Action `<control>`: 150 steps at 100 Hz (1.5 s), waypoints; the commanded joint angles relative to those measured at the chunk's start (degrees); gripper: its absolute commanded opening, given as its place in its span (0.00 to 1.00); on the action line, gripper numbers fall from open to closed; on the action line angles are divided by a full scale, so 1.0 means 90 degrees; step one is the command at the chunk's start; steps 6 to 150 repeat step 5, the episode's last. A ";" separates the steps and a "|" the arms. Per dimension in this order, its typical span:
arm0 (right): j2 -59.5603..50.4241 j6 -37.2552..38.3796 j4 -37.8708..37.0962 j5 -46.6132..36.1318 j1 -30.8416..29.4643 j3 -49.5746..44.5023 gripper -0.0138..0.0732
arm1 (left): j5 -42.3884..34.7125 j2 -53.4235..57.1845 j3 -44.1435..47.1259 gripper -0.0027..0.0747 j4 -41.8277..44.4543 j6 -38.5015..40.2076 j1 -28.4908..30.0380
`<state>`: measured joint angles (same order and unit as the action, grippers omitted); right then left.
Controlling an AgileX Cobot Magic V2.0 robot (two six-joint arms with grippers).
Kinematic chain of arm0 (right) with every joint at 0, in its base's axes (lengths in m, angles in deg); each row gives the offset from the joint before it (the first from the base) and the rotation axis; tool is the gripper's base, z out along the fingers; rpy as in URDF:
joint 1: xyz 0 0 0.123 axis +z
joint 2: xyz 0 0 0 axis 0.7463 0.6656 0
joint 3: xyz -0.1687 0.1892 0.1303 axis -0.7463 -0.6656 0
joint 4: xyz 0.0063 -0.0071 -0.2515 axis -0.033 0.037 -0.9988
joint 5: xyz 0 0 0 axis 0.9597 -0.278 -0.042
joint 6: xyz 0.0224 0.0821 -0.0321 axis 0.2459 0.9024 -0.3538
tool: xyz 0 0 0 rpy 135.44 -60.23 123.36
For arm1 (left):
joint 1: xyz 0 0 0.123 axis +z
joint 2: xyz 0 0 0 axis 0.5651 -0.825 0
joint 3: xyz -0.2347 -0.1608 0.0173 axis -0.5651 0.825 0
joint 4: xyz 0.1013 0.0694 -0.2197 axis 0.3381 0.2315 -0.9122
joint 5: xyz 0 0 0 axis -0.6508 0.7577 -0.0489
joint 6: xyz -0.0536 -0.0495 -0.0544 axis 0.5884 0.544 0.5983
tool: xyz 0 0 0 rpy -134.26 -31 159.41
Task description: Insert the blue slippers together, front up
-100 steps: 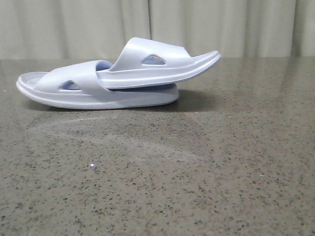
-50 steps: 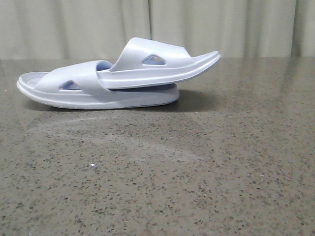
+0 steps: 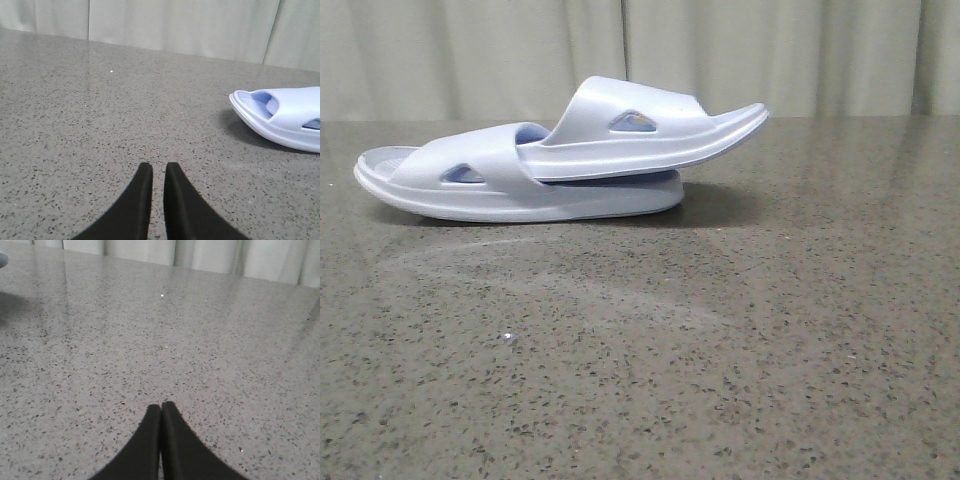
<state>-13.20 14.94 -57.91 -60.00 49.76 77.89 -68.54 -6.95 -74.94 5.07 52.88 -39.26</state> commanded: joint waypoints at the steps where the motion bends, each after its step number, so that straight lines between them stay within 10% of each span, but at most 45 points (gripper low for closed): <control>1: 0.0055 0.0025 -0.0076 -0.0433 -0.0043 -0.0144 0.07 | -0.0464 -0.0068 0.0059 0.05 -0.0050 0.0046 -0.0052; 150: 0.0055 0.0025 -0.0076 -0.0433 -0.0043 -0.0144 0.07 | -0.0464 -0.0068 0.0059 0.05 -0.0050 0.0046 -0.0052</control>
